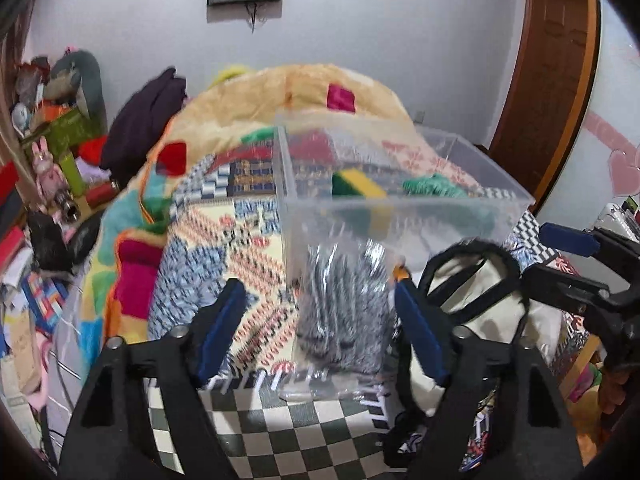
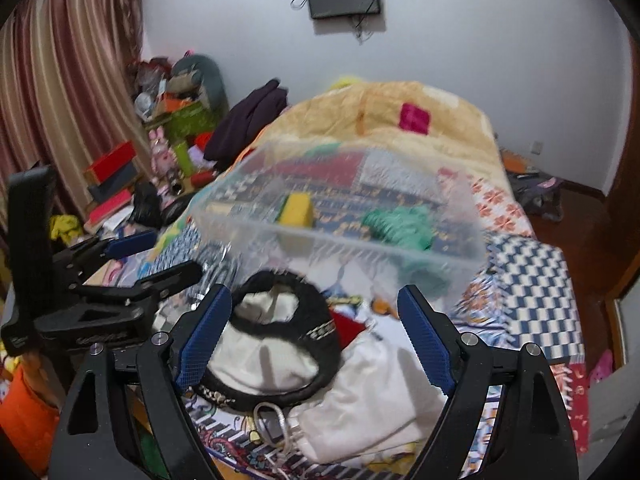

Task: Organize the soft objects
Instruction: 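Grasp the silver foil packet with left tool while right tool grasps the white bag, then drop the foil packet into the box with left tool while right drops the bag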

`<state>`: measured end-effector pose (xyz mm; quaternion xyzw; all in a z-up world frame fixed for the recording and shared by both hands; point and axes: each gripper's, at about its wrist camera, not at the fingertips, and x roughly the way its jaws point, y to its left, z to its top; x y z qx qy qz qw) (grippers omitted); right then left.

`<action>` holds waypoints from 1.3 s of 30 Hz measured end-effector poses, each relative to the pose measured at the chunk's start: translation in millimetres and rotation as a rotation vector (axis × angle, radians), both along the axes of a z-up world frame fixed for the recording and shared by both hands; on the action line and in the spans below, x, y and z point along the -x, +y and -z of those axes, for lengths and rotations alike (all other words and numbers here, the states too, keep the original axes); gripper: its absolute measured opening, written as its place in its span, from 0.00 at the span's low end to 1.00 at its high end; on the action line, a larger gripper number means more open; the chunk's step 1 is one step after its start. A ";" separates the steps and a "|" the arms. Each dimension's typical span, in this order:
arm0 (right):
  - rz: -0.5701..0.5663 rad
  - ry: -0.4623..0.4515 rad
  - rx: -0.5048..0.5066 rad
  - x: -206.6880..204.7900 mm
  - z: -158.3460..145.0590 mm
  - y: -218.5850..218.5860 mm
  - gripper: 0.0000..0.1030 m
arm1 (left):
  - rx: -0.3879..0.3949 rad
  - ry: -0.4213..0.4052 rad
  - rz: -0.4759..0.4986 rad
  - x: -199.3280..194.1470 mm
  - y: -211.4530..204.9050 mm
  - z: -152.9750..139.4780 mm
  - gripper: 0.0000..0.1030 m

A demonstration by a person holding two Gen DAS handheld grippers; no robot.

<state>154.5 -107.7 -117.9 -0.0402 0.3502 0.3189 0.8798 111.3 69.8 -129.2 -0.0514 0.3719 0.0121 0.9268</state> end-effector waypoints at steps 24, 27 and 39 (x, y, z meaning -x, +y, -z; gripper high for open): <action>-0.035 -0.037 -0.044 10.1 -5.1 -11.2 0.16 | 0.015 -0.079 0.048 24.5 -11.8 -19.7 0.15; -0.024 -0.067 -0.069 13.5 -15.2 -15.1 0.16 | 0.015 -0.114 0.043 30.0 -10.0 -32.6 0.15; 0.079 -0.187 -0.172 2.1 -68.6 -38.2 0.16 | -0.010 -0.249 0.044 21.1 -9.1 -84.1 0.15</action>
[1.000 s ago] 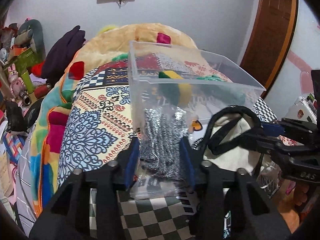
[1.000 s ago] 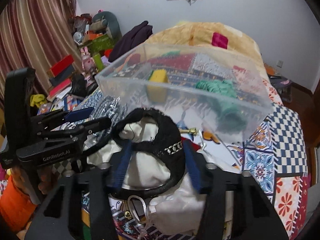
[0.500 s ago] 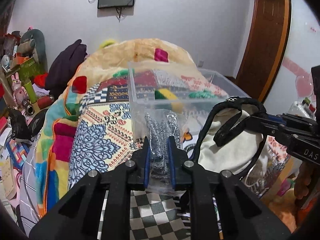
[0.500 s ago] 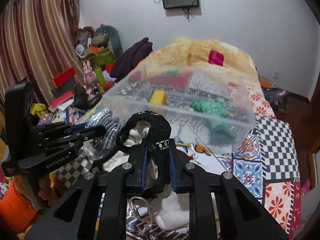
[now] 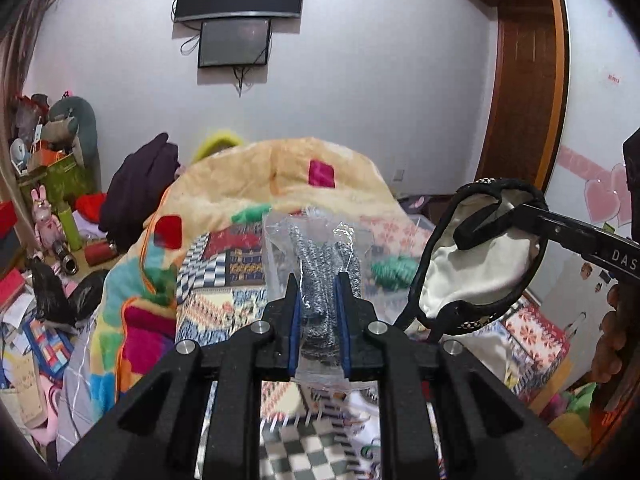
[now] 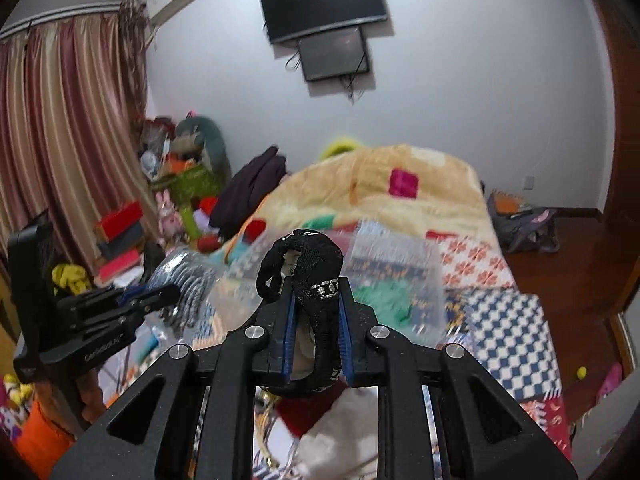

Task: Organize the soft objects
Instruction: 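Drop the foil packet into the box with left tool while right drops the bag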

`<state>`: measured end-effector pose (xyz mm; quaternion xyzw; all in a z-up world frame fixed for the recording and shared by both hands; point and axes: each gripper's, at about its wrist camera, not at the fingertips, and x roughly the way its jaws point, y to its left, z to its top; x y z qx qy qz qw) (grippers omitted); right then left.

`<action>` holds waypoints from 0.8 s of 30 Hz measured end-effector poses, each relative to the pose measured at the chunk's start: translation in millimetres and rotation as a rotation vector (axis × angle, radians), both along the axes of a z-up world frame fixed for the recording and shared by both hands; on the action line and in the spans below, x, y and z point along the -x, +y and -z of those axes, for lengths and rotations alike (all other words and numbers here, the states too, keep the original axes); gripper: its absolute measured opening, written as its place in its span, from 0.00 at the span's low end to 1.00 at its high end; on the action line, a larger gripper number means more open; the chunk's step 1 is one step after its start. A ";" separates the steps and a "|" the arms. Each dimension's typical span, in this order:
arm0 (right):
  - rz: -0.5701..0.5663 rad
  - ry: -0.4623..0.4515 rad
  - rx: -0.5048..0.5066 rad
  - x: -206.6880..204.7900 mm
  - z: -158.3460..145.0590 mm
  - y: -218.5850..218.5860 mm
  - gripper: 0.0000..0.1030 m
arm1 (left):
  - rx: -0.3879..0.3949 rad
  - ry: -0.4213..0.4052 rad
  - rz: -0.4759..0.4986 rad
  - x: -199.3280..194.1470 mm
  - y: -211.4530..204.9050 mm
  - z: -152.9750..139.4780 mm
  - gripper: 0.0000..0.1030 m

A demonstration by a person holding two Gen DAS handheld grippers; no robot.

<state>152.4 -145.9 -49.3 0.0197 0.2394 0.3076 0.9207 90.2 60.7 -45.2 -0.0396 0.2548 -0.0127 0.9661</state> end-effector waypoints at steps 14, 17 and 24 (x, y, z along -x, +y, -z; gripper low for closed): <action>0.079 -0.022 0.052 -48.2 -4.2 21.4 0.16 | -0.096 0.062 -0.033 -79.1 -10.0 10.2 0.15; 0.082 0.007 0.092 -59.7 6.8 29.0 0.16 | -0.124 0.094 -0.037 -95.1 -12.2 20.1 0.15; 0.062 0.127 0.125 -82.1 35.7 31.9 0.16 | -0.170 0.192 -0.010 -118.9 -22.0 48.4 0.15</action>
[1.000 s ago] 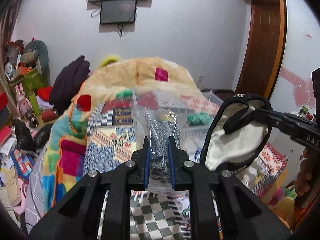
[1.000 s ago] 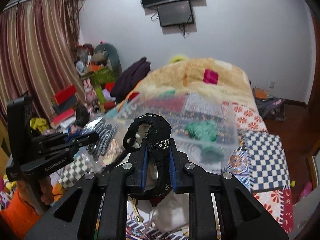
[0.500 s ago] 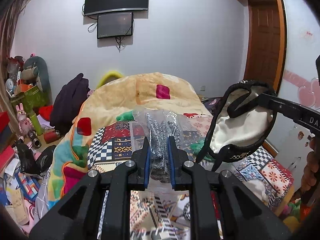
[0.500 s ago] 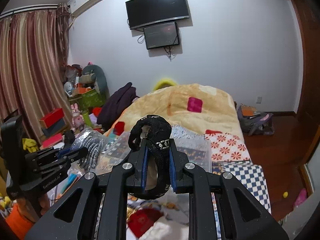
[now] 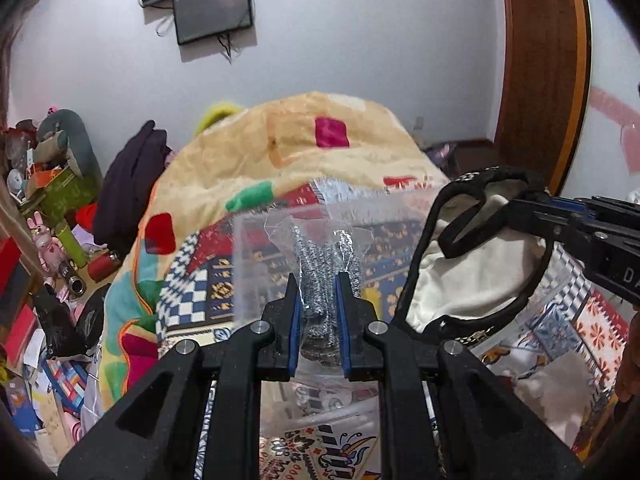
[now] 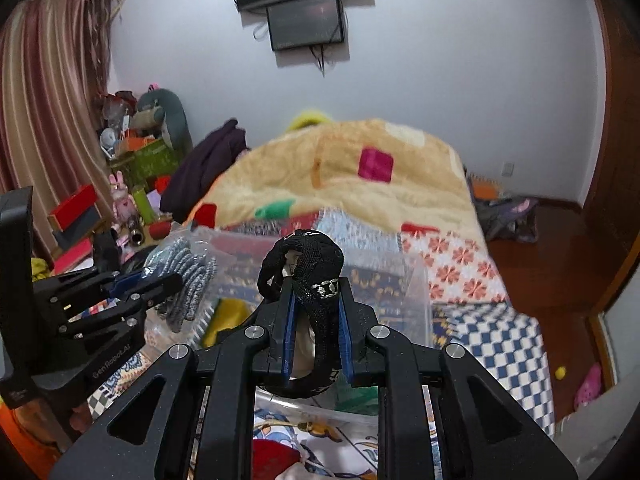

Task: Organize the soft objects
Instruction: 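Drop the foil packet into the box with left tool while right drops the bag, then grasp the red tasseled pouch with left tool while right tool grasps the white cloth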

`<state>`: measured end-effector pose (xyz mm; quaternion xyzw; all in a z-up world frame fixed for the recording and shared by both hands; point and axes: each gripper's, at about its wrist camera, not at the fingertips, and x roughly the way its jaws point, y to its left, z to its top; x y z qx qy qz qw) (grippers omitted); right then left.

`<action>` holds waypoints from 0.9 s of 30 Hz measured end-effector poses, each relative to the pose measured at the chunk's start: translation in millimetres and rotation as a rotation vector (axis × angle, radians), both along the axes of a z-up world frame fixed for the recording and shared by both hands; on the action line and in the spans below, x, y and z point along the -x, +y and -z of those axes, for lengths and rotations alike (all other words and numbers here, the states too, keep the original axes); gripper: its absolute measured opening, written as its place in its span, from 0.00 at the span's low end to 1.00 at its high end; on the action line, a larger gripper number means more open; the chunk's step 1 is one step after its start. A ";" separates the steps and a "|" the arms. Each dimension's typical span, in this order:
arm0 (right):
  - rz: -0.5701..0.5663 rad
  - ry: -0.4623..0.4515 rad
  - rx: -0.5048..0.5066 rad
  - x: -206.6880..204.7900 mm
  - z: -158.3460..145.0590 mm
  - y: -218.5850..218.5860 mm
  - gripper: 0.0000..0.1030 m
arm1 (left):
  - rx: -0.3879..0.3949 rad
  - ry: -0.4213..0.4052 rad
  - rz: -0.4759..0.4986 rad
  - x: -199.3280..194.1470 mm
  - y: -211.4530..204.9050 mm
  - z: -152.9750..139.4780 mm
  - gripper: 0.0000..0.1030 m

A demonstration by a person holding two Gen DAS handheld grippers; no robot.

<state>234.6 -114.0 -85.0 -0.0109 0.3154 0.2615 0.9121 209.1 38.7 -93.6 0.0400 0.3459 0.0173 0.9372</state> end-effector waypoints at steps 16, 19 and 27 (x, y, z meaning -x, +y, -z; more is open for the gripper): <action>0.035 0.032 0.035 17.6 -14.9 -17.8 0.73 | 0.046 -0.018 0.019 26.7 -5.4 -16.7 0.52; 0.026 0.007 0.021 33.1 -29.4 -22.7 0.82 | 0.068 -0.037 0.036 42.9 -7.2 -28.1 0.58; 0.014 -0.029 -0.010 73.8 -50.8 -39.3 0.84 | 0.131 -0.049 0.080 79.4 -14.0 -44.1 0.66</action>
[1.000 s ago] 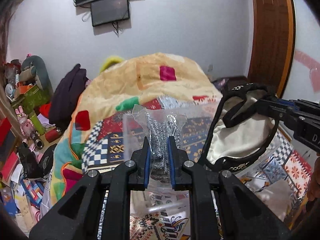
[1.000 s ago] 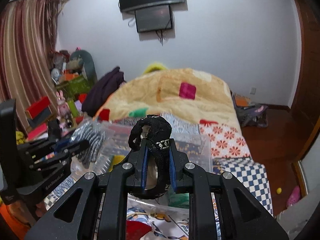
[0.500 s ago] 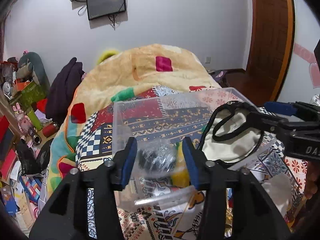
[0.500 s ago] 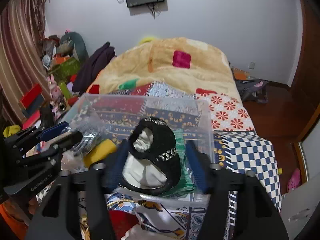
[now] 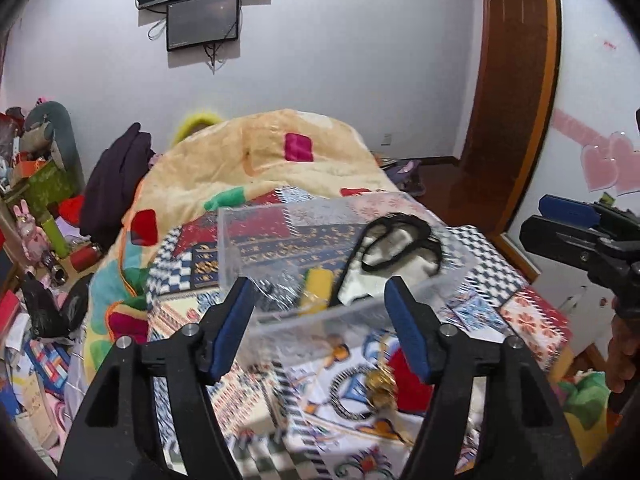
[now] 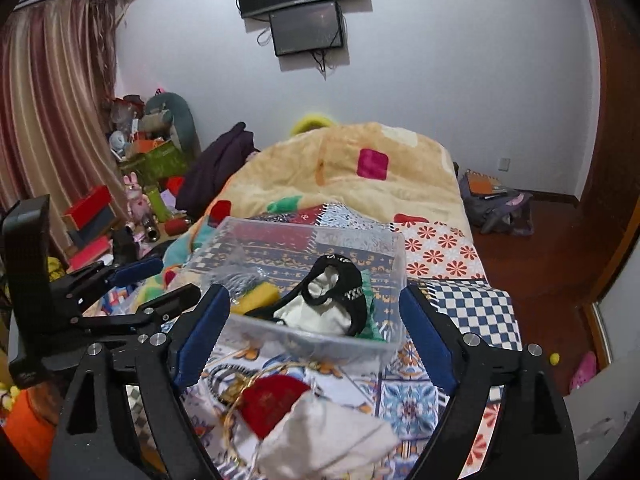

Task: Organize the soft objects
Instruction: 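Grasp the red tasseled pouch with left tool while right tool grasps the white cloth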

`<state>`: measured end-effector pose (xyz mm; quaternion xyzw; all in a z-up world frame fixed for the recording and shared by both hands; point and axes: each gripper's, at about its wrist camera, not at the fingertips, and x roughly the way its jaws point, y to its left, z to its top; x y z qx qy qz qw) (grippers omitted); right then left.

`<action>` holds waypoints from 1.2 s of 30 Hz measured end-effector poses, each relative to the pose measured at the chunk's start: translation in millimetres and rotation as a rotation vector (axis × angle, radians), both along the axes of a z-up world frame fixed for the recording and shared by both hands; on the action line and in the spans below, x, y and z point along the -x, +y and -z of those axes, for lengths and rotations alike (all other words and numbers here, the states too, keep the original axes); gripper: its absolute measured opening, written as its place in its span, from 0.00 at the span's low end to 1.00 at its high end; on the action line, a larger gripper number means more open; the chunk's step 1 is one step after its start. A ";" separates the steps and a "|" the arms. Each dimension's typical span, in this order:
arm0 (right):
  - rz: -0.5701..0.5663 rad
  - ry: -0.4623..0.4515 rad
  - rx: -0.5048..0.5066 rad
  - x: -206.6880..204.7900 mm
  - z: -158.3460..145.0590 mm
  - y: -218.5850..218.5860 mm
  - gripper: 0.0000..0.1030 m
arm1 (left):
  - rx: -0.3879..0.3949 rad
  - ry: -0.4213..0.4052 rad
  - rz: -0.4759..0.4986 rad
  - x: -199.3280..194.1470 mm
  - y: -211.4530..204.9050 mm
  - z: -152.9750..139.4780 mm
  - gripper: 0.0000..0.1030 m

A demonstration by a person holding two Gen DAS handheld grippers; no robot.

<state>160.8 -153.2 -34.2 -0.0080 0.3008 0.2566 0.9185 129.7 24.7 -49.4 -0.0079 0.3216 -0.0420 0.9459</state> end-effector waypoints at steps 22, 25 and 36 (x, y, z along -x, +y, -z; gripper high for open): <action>-0.020 0.260 0.094 9.8 120.4 -8.7 0.74 | 0.144 0.240 0.130 0.6 -40.8 100.1 0.45; -0.026 0.254 0.107 13.3 127.6 -8.5 0.62 | 0.126 0.233 0.132 0.5 -44.8 103.2 0.38; -0.027 0.206 0.049 17.7 115.3 -17.6 0.13 | 0.117 0.191 0.126 6.1 -43.1 97.7 0.10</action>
